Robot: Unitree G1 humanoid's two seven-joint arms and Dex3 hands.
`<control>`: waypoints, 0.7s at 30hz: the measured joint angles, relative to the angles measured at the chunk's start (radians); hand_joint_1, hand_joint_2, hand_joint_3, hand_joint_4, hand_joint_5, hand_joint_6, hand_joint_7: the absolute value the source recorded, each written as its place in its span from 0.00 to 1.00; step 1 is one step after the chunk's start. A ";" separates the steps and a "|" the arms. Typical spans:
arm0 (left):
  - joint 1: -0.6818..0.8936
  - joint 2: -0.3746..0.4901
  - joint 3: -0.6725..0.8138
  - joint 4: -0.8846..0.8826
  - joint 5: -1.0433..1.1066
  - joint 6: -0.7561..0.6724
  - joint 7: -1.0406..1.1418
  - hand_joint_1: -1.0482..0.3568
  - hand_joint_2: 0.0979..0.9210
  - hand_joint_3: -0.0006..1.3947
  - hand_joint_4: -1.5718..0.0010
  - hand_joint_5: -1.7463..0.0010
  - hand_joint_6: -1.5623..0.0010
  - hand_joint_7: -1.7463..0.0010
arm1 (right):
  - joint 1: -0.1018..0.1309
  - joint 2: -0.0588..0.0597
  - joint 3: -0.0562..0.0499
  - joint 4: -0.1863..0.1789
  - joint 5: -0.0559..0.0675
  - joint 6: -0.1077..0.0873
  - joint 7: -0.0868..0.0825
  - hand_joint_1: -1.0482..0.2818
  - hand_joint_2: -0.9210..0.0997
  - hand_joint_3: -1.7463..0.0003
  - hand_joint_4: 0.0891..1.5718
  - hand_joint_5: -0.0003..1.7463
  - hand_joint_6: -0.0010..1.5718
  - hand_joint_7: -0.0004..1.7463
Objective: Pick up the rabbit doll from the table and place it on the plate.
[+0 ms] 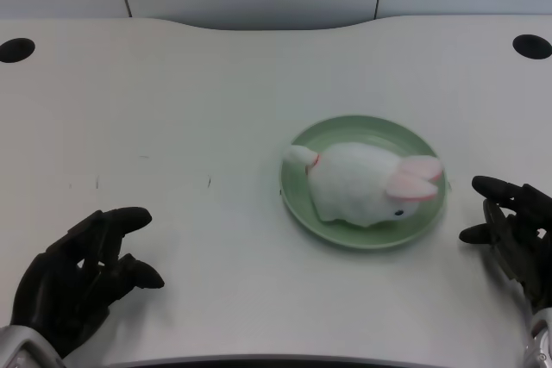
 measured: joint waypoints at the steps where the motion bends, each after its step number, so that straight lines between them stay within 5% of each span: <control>1: 0.000 -0.004 0.000 0.006 0.005 -0.015 0.000 0.34 1.00 0.37 0.62 0.01 0.62 0.29 | -0.001 0.000 -0.003 0.004 0.002 0.000 0.005 0.49 0.00 0.83 0.55 0.58 0.58 0.21; 6: 0.000 -0.006 0.001 0.029 0.013 -0.050 -0.001 0.34 1.00 0.40 0.63 0.00 0.68 0.23 | -0.003 0.000 -0.014 0.013 0.008 0.001 0.022 0.49 0.00 0.83 0.58 0.56 0.59 0.19; 14: -0.016 0.005 0.009 0.056 0.014 -0.051 -0.001 0.34 1.00 0.38 0.61 0.01 0.66 0.24 | -0.009 0.003 -0.014 0.014 0.007 0.001 0.022 0.50 0.00 0.83 0.57 0.55 0.60 0.18; 21: -0.018 0.019 0.022 0.063 0.011 -0.047 -0.003 0.34 1.00 0.36 0.61 0.02 0.67 0.22 | -0.009 0.019 -0.008 0.013 -0.007 -0.005 -0.001 0.50 0.00 0.82 0.55 0.56 0.60 0.17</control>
